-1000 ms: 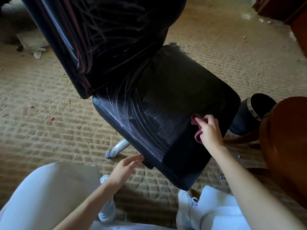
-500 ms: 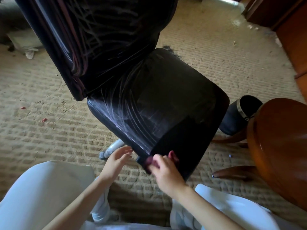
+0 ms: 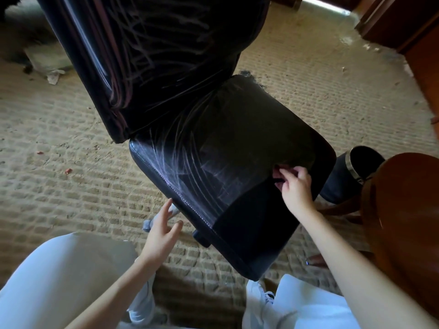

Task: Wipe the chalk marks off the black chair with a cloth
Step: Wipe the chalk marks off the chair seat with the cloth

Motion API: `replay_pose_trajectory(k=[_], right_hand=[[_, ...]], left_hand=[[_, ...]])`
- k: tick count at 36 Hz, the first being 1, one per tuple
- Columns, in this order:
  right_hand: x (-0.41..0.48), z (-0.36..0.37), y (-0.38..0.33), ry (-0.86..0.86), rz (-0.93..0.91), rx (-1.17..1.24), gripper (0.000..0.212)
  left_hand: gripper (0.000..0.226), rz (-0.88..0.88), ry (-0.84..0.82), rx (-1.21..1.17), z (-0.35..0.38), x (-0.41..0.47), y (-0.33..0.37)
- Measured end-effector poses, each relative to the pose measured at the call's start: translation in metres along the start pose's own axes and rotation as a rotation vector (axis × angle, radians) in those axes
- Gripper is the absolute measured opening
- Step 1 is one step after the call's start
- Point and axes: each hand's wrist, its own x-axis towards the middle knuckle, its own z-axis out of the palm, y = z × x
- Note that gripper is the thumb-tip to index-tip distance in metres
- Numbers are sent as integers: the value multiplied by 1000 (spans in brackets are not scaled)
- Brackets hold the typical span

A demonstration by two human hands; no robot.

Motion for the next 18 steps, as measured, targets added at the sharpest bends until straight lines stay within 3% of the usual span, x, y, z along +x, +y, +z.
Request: replay_pose_trajectory(k=[3, 6, 8, 12, 14, 18], right_hand=[[-10, 23, -9, -50, 40, -27, 30], [-29, 28, -28, -33, 6, -1, 7], [-49, 32, -48, 16, -154, -80, 19], [-110, 48, -85, 26, -282, 211, 36], [-127, 55, -92, -27, -443, 130, 47], [-155, 61, -103, -158, -827, 12, 18]], left_hand=[[67, 81, -26, 30, 5, 3, -1], [69, 116, -49, 97, 12, 6, -3], [73, 126, -49, 93, 15, 8, -4], [83, 118, -49, 53, 13, 12, 0], [83, 123, -46, 45, 9, 15, -1], [80, 117, -35, 36, 1, 20, 0]])
